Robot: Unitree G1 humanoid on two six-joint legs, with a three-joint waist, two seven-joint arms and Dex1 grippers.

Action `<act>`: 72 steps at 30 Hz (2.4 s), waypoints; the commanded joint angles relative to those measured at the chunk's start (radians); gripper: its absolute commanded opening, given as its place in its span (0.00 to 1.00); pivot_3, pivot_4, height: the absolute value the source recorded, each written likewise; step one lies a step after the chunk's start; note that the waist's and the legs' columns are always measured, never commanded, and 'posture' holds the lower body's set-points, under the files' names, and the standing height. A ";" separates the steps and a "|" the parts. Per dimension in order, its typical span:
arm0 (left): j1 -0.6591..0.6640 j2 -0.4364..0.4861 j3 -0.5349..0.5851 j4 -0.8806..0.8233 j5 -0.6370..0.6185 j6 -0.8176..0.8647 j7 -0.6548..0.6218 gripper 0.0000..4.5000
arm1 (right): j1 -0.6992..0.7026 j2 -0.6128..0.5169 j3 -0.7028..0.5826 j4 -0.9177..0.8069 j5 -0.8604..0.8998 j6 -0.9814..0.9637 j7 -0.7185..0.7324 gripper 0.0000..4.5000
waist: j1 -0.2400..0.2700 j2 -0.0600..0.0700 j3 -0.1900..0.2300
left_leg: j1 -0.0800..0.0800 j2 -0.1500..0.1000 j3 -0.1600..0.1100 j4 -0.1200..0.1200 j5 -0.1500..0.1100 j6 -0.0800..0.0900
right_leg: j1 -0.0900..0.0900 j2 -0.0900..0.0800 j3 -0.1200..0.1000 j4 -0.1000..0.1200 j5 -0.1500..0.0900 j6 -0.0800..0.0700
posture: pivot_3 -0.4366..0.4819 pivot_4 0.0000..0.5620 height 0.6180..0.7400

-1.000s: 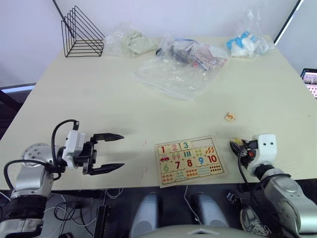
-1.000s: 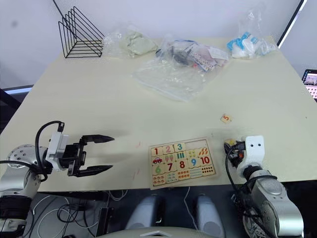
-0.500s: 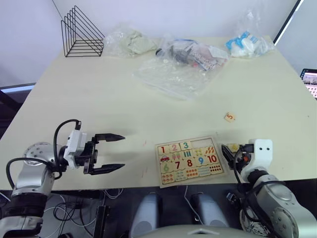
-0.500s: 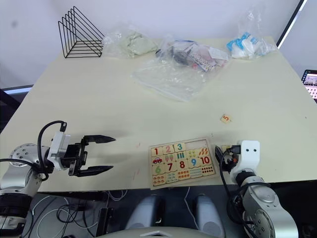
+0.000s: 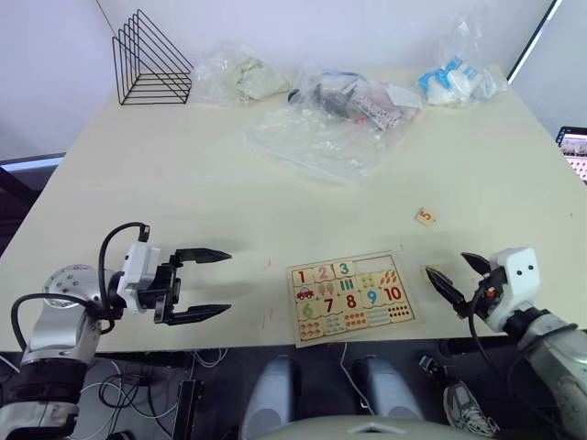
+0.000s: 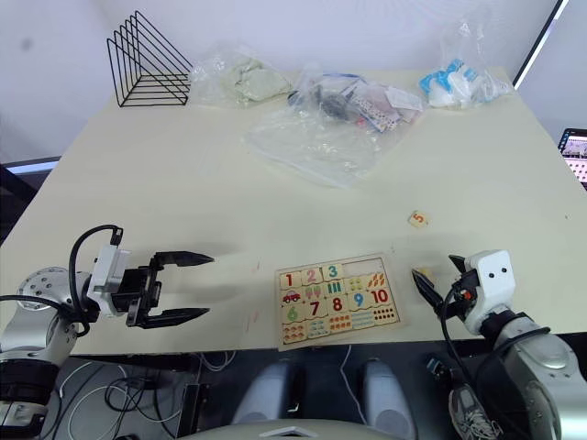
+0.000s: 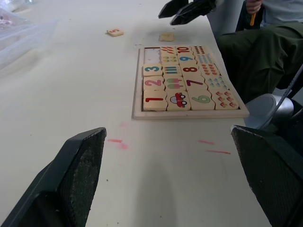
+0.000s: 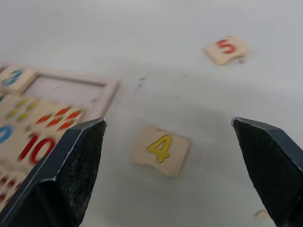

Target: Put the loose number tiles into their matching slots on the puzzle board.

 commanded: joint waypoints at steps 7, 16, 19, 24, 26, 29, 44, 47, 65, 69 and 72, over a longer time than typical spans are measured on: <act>-0.006 -0.002 0.014 -0.032 -0.010 -0.011 -0.032 1.00 | -0.172 -0.204 0.062 0.304 -0.038 -0.281 0.429 0.99 | 0.001 -0.001 0.001 | 0.000 0.000 0.002 0.000 0.000 0.000 | 0.000 0.000 0.000 0.000 0.000 0.000 | 0.48 0.27 1.00; -0.017 -0.008 0.008 -0.038 -0.003 -0.012 -0.032 1.00 | -0.469 -0.300 0.264 0.657 -0.180 -0.500 0.734 0.99 | 0.000 -0.001 0.002 | 0.001 0.000 0.002 0.001 0.000 0.000 | 0.001 0.000 0.000 0.000 0.003 0.003 | 0.48 0.27 1.00; -0.022 -0.010 0.006 -0.038 -0.002 -0.012 -0.032 1.00 | -0.549 -0.295 0.313 0.756 -0.227 -0.566 0.781 0.99 | 0.000 0.000 0.002 | 0.001 0.000 0.002 0.000 0.000 0.000 | 0.001 0.001 0.000 0.000 0.003 0.003 | 0.48 0.27 1.00; -0.029 -0.015 0.005 -0.040 0.001 -0.011 -0.032 1.00 | -0.649 -0.275 0.366 0.859 -0.267 -0.594 0.816 0.99 | 0.002 0.000 0.002 | 0.000 0.000 0.002 0.000 0.000 0.000 | 0.001 0.000 0.000 0.000 0.003 0.003 | 0.48 0.27 1.00; -0.029 -0.017 0.006 -0.042 0.002 -0.011 -0.032 1.00 | -0.668 -0.270 0.377 0.886 -0.279 -0.609 0.825 0.99 | 0.002 0.000 0.002 | 0.000 0.000 0.002 0.000 0.000 0.000 | 0.001 0.000 0.000 0.000 0.003 0.003 | 0.48 0.27 1.00; -0.030 -0.019 0.007 -0.043 0.003 -0.009 -0.032 1.00 | -0.684 -0.262 0.384 0.912 -0.291 -0.634 0.830 0.99 | 0.001 0.000 0.002 | 0.000 0.000 0.002 0.001 0.000 0.000 | 0.001 0.000 0.000 0.000 0.003 0.003 | 0.48 0.27 1.00; -0.043 -0.023 -0.005 -0.038 0.006 -0.010 -0.032 1.00 | -0.653 -0.278 0.375 0.880 -0.291 -0.668 0.842 0.20 | 0.002 0.000 0.002 | 0.001 0.000 0.001 0.001 0.000 0.000 | 0.001 0.000 -0.001 0.001 0.003 0.002 | 0.48 0.27 1.00; -0.045 -0.025 -0.006 -0.038 0.006 -0.010 -0.032 1.00 | -0.643 -0.289 0.362 0.822 -0.283 -0.634 0.821 0.20 | 0.002 0.000 0.002 | 0.001 0.000 0.001 0.001 0.000 0.000 | 0.001 0.000 -0.001 0.001 0.003 0.002 | 0.48 0.27 1.00; 0.005 -0.036 0.016 -0.083 -0.004 0.015 -0.015 1.00 | -0.707 -0.334 0.430 0.268 -0.308 -0.112 0.614 0.20 | 0.002 0.001 0.003 | -0.001 0.000 -0.001 0.000 0.000 0.000 | -0.003 0.000 0.001 0.001 0.003 0.002 | 0.48 0.27 1.00; 0.039 -0.040 0.030 -0.115 -0.001 0.018 0.008 1.00 | -0.773 -0.319 0.495 0.216 -0.320 0.000 0.607 0.20 | 0.001 0.001 0.003 | -0.002 0.001 -0.001 0.000 0.000 0.000 | -0.003 0.000 0.001 0.001 0.003 0.002 | 0.48 0.27 1.00; 0.060 -0.050 0.042 -0.141 0.001 0.023 0.038 1.00 | -0.833 -0.297 0.554 0.207 -0.351 0.058 0.591 0.20 | -0.001 0.001 0.003 | -0.002 0.001 -0.001 0.000 0.000 0.000 | -0.003 0.000 0.001 0.001 0.003 0.002 | 0.48 0.27 1.00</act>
